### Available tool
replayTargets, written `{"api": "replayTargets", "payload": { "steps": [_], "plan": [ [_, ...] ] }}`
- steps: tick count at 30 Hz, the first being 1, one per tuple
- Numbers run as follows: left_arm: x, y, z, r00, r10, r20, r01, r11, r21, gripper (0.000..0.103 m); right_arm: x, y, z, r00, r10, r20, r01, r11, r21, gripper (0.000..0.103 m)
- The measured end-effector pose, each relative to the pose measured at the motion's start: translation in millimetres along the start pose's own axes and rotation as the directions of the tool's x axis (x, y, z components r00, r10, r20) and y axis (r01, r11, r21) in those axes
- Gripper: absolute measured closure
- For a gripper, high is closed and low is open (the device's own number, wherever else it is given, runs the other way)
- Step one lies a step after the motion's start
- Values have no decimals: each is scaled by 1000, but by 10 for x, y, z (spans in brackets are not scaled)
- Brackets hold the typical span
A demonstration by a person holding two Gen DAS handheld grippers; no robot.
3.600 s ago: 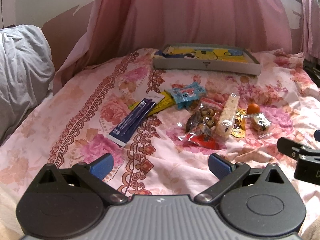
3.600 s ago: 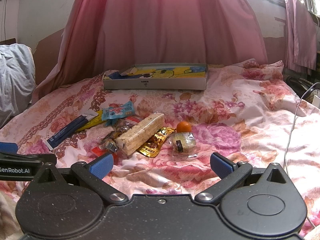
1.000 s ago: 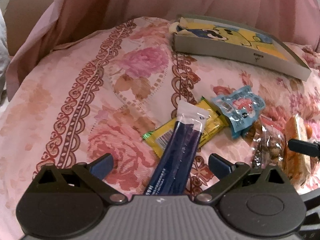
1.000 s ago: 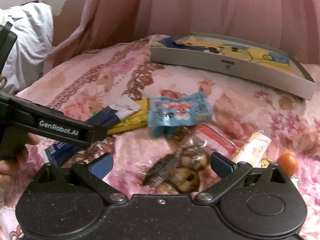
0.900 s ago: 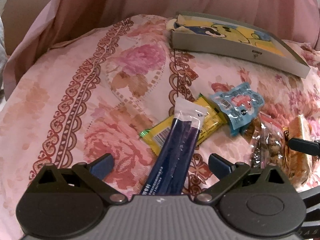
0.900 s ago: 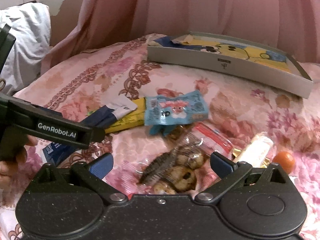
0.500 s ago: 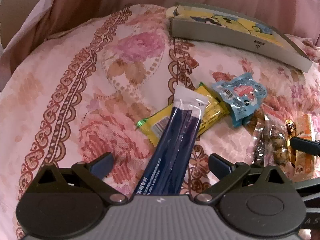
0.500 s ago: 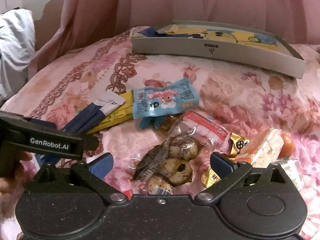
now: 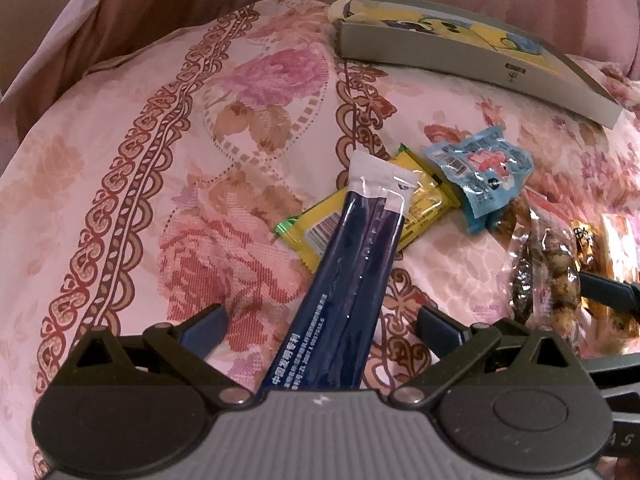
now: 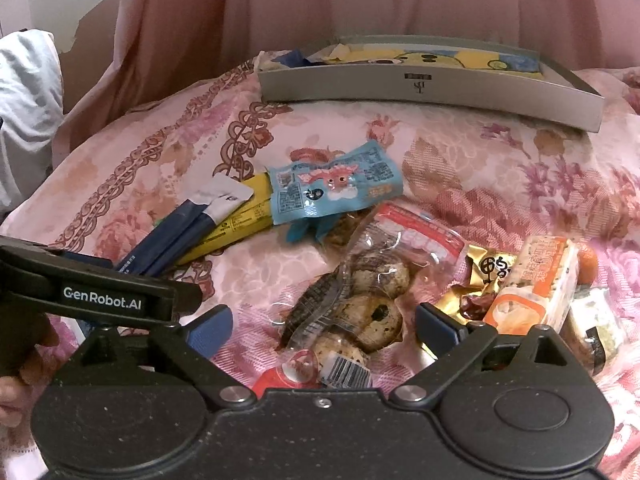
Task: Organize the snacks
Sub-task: 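Close the left gripper on the blue stick packet while the right gripper closes on the quail egg bag, then lift the blue packet with the left tool while the right tool lifts the egg bag toward the tray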
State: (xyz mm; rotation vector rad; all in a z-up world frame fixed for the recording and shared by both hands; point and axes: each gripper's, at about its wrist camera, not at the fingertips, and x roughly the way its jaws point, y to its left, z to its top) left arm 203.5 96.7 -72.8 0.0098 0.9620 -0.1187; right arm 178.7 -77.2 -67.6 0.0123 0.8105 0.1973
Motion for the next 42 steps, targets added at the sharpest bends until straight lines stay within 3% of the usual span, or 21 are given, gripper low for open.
{"api": "replayTargets", "payload": {
  "steps": [5, 11, 15, 20, 27, 33, 37, 42],
  "plan": [
    [-57, 7, 7, 1000, -10, 27, 10, 1000, -17, 1, -32, -26, 8, 1000, 6, 15, -6, 1000, 21, 8],
    [-84, 21, 26, 999, -42, 33, 43, 999, -32, 5, -71, -103, 39, 999, -20, 43, 16, 996, 84, 17],
    [-79, -115, 13, 999, -34, 34, 32, 998, 56, 14, -53, -148, 59, 999, -35, 39, 30, 993, 111, 20],
    [-97, -190, 2, 998, -46, 45, 41, 995, 93, 28, -36, -116, 60, 998, -53, 32, 50, 993, 103, 23],
    [-116, -305, -6, 999, -39, 36, 33, 985, 168, 46, 6, -30, 106, 995, -89, -37, 91, 995, 45, 29],
    [-145, -312, -15, 998, -59, 24, 55, 987, 152, 59, -34, 10, 81, 994, -90, -55, 93, 994, 57, 41],
    [-168, -306, -22, 994, -109, 7, 108, 986, 126, 66, -48, 42, 60, 995, -73, -67, 78, 994, 76, 49],
    [-177, -317, -33, 992, -127, -2, 126, 986, 113, 68, -91, 49, 28, 996, -55, -67, 61, 995, 83, 53]
  ]
}}
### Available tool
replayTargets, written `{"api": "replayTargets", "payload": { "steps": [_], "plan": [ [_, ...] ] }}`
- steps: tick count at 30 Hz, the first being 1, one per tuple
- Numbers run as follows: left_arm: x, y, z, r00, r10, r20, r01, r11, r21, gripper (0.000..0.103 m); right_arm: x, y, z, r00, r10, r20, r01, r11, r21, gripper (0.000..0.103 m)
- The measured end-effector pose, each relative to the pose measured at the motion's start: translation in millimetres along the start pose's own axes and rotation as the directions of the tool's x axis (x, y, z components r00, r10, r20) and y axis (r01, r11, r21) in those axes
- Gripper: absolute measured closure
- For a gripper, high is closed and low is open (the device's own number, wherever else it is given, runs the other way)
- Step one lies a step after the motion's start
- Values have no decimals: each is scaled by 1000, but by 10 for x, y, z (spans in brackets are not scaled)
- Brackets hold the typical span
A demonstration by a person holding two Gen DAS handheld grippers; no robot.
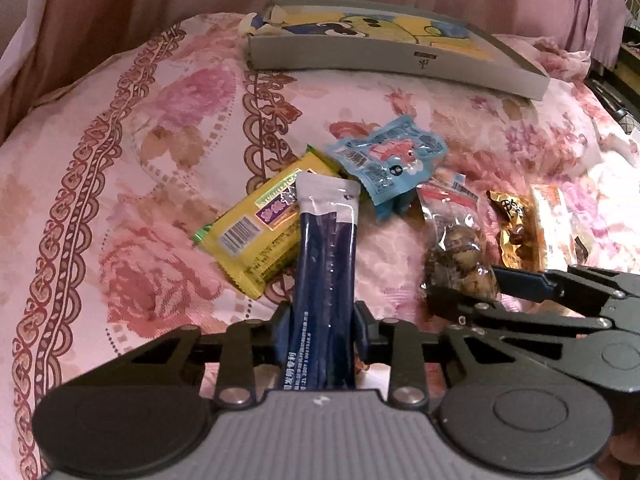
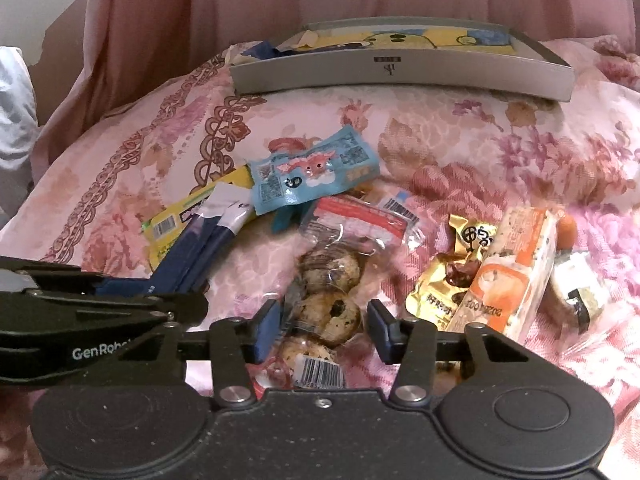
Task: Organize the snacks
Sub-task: 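Lift the blue packet with the left tool while the right tool lifts the egg bag toward the tray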
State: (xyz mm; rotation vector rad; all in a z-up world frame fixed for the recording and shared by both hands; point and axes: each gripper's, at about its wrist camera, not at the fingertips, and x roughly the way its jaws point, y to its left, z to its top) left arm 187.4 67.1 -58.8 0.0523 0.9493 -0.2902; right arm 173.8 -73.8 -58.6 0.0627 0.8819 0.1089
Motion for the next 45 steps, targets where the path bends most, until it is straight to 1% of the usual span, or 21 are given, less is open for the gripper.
{"api": "replayTargets", "payload": {
  "steps": [3, 6, 9, 12, 18, 29, 32, 39, 43, 45],
  "plan": [
    [18, 5, 3, 1000, -2, -5, 2, 1000, -2, 67, -3, -7, -2, 1000, 0, -2, 0, 1000, 3, 50],
    [41, 20, 5, 1000, -12, -11, 11, 1000, -15, 66, 0, -7, 1, 1000, -5, -9, 5, 1000, 11, 50],
    [45, 27, 5, 1000, -11, -11, 11, 1000, -21, 66, -3, -6, -14, 1000, -8, -3, 8, 1000, 15, 50],
    [33, 14, -3, 1000, -8, -7, 8, 1000, -21, 66, -19, 8, -35, 1000, -13, 5, 13, 1000, 15, 52],
    [-20, -35, -20, 1000, -17, -17, 16, 999, -41, 72, -66, 23, -77, 1000, -17, 12, 17, 1000, 3, 57],
    [-134, -109, -100, 998, -63, -14, 61, 993, -101, 76, -276, -22, -141, 999, -15, 41, 16, 1000, -17, 59],
    [-211, -136, -114, 997, -75, 1, 75, 990, -118, 76, -379, -48, -150, 998, -8, 61, 9, 1000, -12, 59],
    [-416, -225, -142, 992, -96, 87, 106, 986, -125, 76, -613, -136, -109, 993, 14, 115, -15, 1000, 6, 59],
    [-525, -287, -159, 989, -92, 119, 107, 986, -130, 76, -776, -160, -92, 990, 26, 141, -27, 1000, 3, 59],
    [-557, -340, -174, 989, -83, 124, 97, 988, -117, 77, -872, -175, -95, 988, 34, 151, -35, 999, 2, 59]
  ]
}}
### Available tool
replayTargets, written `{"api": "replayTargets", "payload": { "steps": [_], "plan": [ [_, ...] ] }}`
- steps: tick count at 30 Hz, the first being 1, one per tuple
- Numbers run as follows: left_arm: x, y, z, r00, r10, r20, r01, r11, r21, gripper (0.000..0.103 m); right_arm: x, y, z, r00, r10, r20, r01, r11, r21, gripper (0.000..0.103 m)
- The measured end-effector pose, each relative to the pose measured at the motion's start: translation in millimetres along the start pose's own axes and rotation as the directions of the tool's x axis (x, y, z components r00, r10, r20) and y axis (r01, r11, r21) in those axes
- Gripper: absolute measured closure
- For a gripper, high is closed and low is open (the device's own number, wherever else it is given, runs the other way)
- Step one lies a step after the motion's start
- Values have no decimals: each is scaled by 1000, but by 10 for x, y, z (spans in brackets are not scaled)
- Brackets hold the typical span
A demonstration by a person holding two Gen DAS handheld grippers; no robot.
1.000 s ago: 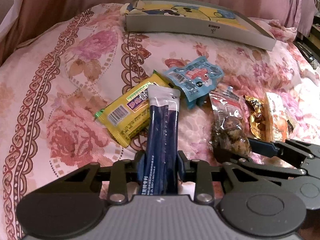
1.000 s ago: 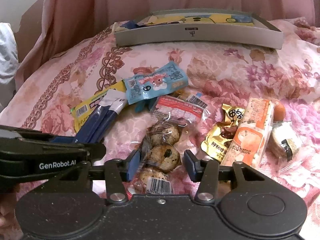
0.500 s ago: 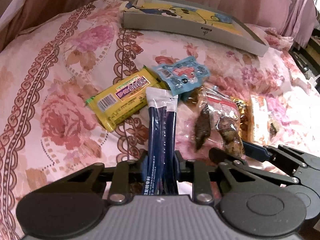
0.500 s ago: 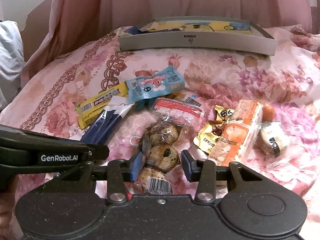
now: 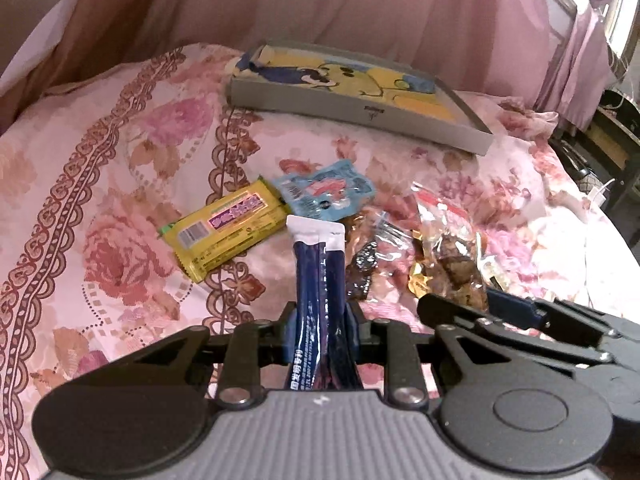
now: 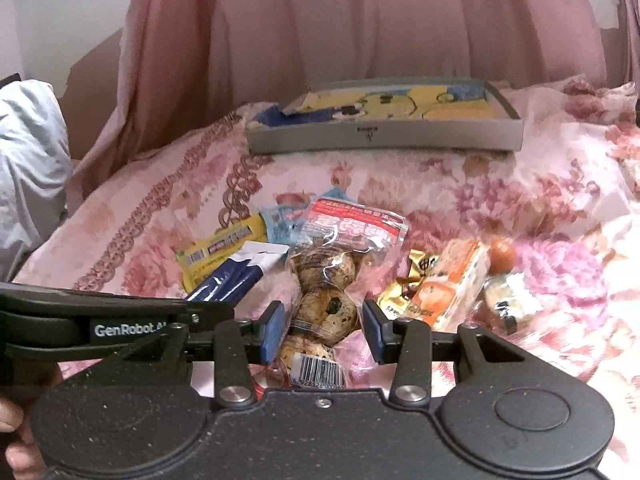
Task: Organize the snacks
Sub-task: 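Lift the blue packet with the left tool while the right tool lifts the egg bag toward the tray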
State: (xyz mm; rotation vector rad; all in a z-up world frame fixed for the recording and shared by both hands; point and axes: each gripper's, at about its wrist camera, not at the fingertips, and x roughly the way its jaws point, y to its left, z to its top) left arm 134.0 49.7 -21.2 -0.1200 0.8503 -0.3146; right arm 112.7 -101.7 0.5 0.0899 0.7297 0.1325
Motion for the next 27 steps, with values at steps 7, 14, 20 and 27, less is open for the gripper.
{"api": "replayTargets", "payload": {
  "steps": [7, 14, 20, 27],
  "plan": [
    [-59, -100, -91, 999, 31, 7, -31, 999, -17, 78, -351, -134, 56, 999, 24, 39, -24, 1000, 3, 59],
    [-324, -422, -14, 996, 55, 68, -53, 998, -27, 78, -692, -381, 231, 994, 44, 102, -44, 999, -5, 59],
    [-506, -746, 86, 985, 101, 140, -92, 994, -66, 78, -879, -685, 400, 985, 66, 158, -63, 998, -23, 59],
    [-541, -1168, 218, 966, 160, 205, -144, 986, -89, 78, -983, -1045, 479, 972, 86, 219, -84, 996, -16, 58]
  ]
}}
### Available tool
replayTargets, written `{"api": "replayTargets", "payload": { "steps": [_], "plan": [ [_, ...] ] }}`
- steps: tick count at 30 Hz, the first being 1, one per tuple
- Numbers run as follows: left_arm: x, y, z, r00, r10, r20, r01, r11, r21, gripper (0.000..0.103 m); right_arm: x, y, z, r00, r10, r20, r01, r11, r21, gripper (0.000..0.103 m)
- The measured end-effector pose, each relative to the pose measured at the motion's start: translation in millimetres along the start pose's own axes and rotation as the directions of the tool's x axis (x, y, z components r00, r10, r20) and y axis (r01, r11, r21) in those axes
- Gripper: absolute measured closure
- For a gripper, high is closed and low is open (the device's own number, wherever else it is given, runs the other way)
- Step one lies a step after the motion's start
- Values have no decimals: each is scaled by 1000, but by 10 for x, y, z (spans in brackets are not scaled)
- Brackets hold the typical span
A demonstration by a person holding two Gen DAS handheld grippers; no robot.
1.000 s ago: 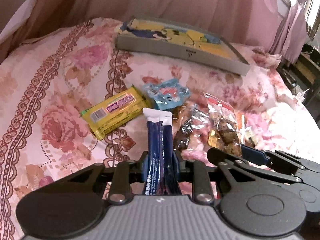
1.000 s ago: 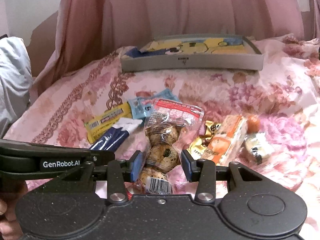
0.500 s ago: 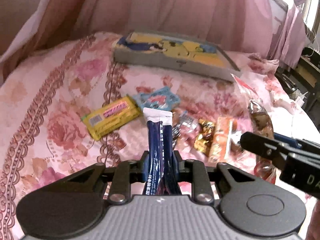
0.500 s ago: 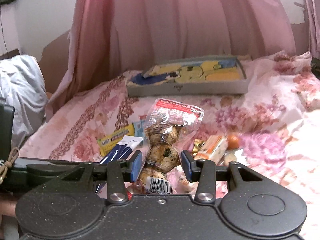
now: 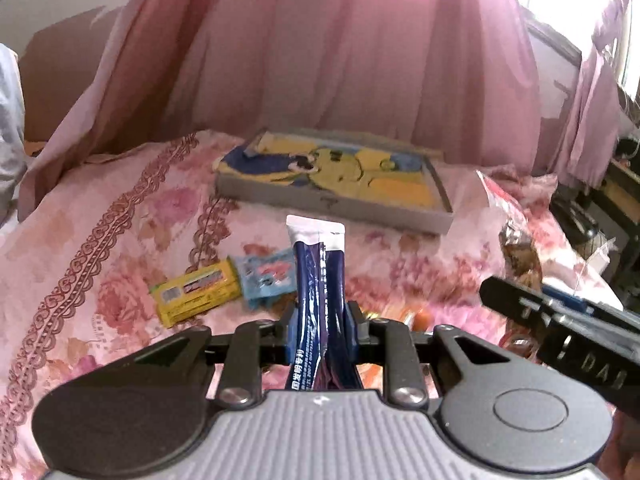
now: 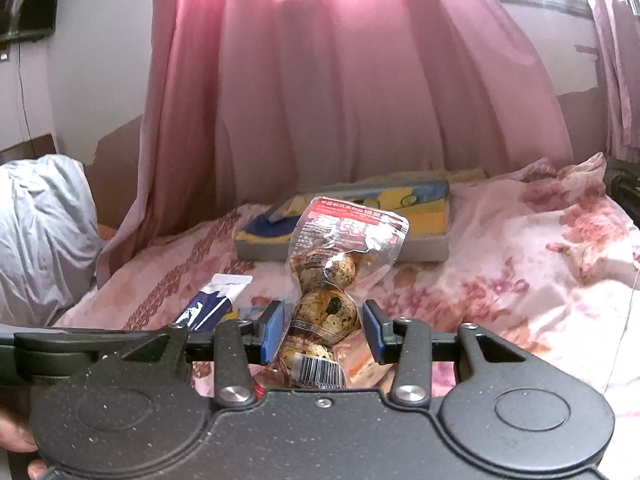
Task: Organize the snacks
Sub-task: 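Lift the blue packet with the left tool while the right tool lifts the egg bag toward the tray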
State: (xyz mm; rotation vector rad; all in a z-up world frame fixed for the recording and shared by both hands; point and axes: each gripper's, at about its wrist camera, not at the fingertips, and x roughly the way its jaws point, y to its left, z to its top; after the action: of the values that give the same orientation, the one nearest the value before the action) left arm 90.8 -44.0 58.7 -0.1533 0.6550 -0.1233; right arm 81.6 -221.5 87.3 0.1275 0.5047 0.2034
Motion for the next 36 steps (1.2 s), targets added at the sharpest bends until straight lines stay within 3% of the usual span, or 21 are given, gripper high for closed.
{"api": "replayTargets", "payload": {
  "steps": [11, 22, 29, 36],
  "plan": [
    [256, -497, 99, 997, 46, 69, -44, 999, -33, 78, 232, -470, 25, 999, -8, 37, 8, 1000, 8, 58],
    [746, -461, 272, 993, 83, 80, -79, 995, -56, 78, 836, -706, 116, 999, -8, 40, 8, 1000, 13, 58],
    [1283, -271, 718, 987, 35, 155, -29, 999, -42, 78, 1290, -694, 441, 989, -23, 148, 28, 999, -32, 58],
    [2069, -125, 1191, 975, -52, 216, 54, 999, -3, 78, 2095, -792, 920, 968, -12, 249, 31, 997, -72, 58]
  ]
}}
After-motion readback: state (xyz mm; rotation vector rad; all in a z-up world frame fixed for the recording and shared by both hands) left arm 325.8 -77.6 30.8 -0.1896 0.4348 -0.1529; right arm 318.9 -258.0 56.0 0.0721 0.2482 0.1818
